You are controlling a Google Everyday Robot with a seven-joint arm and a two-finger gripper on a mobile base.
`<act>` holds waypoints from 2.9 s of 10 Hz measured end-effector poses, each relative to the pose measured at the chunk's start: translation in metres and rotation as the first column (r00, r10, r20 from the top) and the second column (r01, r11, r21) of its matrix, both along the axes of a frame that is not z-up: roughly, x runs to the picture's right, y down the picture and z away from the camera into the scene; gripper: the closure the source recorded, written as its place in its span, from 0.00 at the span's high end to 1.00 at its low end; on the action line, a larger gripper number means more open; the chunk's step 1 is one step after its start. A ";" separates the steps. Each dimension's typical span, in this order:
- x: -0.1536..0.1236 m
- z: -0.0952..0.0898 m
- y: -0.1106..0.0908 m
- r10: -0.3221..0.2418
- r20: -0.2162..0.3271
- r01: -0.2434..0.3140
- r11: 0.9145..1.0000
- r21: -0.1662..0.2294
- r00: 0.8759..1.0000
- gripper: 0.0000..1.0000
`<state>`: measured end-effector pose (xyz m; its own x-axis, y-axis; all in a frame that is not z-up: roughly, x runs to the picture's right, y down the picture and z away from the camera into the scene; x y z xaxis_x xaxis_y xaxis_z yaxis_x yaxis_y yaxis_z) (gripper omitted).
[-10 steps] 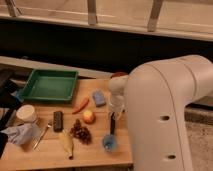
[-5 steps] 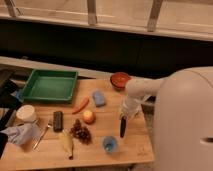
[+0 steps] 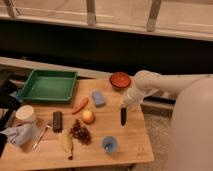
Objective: Wipe table surface with brush
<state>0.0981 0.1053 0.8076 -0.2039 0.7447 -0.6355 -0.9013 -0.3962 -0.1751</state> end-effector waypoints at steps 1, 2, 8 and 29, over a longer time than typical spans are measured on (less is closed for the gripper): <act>-0.015 -0.003 0.000 -0.018 0.036 0.018 1.000 0.011 0.999 0.00; -0.026 -0.009 0.007 -0.037 0.065 0.037 0.999 0.013 0.997 0.00; -0.027 -0.042 0.065 -0.056 0.087 0.061 0.997 -0.046 0.995 0.00; -0.009 -0.017 0.044 -0.009 0.102 0.016 0.998 -0.063 0.995 0.00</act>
